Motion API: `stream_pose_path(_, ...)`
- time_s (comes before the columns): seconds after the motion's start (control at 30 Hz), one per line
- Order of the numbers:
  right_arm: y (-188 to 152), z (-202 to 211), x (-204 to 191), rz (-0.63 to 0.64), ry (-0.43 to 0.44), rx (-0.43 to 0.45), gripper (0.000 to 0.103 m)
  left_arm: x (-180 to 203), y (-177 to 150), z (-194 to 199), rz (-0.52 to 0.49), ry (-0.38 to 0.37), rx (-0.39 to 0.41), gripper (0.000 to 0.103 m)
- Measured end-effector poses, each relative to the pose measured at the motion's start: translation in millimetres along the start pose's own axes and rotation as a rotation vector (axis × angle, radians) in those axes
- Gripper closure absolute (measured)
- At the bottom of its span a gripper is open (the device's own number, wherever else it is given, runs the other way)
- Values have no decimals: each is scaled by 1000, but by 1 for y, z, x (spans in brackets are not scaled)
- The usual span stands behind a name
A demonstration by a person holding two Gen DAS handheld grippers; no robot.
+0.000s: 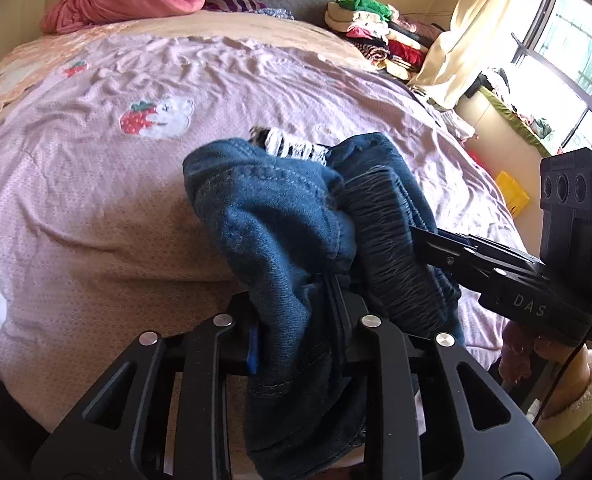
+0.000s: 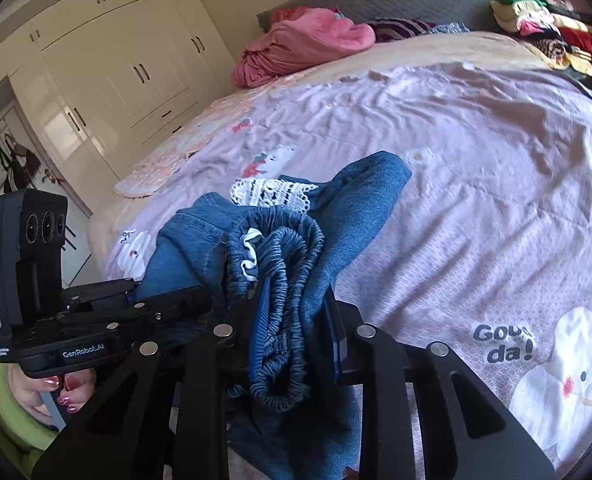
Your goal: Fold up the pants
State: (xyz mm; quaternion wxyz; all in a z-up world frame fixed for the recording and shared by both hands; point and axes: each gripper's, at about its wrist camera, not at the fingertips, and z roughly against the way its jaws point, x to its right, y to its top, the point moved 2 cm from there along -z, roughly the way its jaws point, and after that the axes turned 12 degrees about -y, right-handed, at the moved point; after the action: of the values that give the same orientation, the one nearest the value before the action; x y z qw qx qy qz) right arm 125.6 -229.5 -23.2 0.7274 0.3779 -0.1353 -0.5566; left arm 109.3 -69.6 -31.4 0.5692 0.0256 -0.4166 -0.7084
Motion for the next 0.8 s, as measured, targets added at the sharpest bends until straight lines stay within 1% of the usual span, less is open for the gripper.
stream_pose_path(0.2,18,3,-13,29,1,20,80,-2,14,16,-12,16,35,86)
stream_pose_path(0.33,31,-1,-21,41,-2,30,81,-5,23,23,-27,34,43,86)
stream_pose_path(0.57,53,-13,-31,53,0,40,81,-16,41,28,-40,58,59,86)
stream_pose_path(0.8,76,-29,-32,48,-9,46,81,-30,64,24,-55,71,74,86)
